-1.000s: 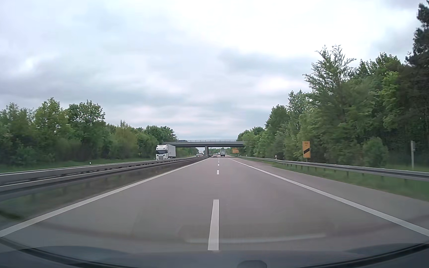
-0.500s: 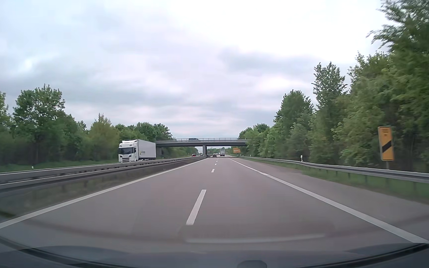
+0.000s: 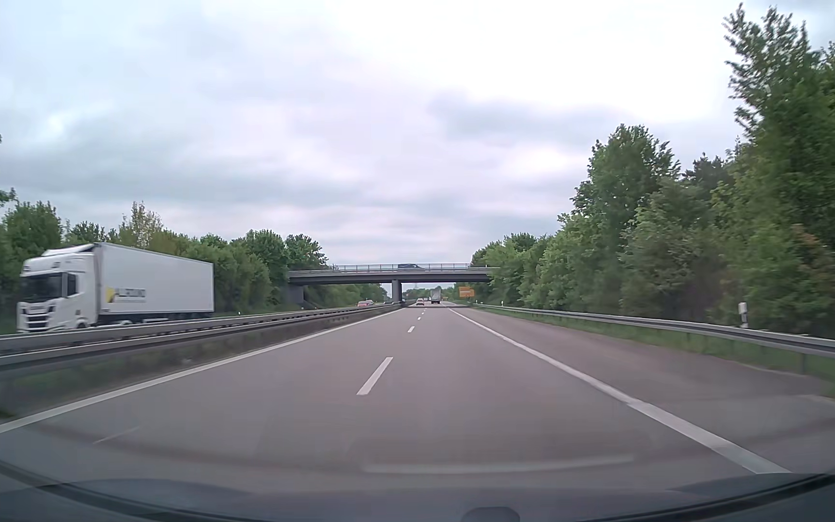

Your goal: Follow the waypoints while adhering to traffic rules and regulations

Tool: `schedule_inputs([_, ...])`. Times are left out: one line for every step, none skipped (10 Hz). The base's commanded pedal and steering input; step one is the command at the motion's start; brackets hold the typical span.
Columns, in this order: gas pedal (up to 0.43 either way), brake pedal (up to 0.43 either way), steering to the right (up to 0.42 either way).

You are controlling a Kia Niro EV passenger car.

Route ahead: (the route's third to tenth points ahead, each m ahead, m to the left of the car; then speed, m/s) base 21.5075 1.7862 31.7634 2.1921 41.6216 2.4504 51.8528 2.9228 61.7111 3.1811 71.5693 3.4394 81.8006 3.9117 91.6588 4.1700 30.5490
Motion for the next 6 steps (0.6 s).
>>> schedule_inputs([0.11, 0.0, -0.004])
schedule_inputs([0.11, 0.0, -0.004])
schedule_inputs([0.11, 0.0, -0.004])
schedule_inputs([0.11, 0.0, -0.004])
schedule_inputs([0.098, 0.0, -0.004])
schedule_inputs([0.098, 0.0, -0.004])
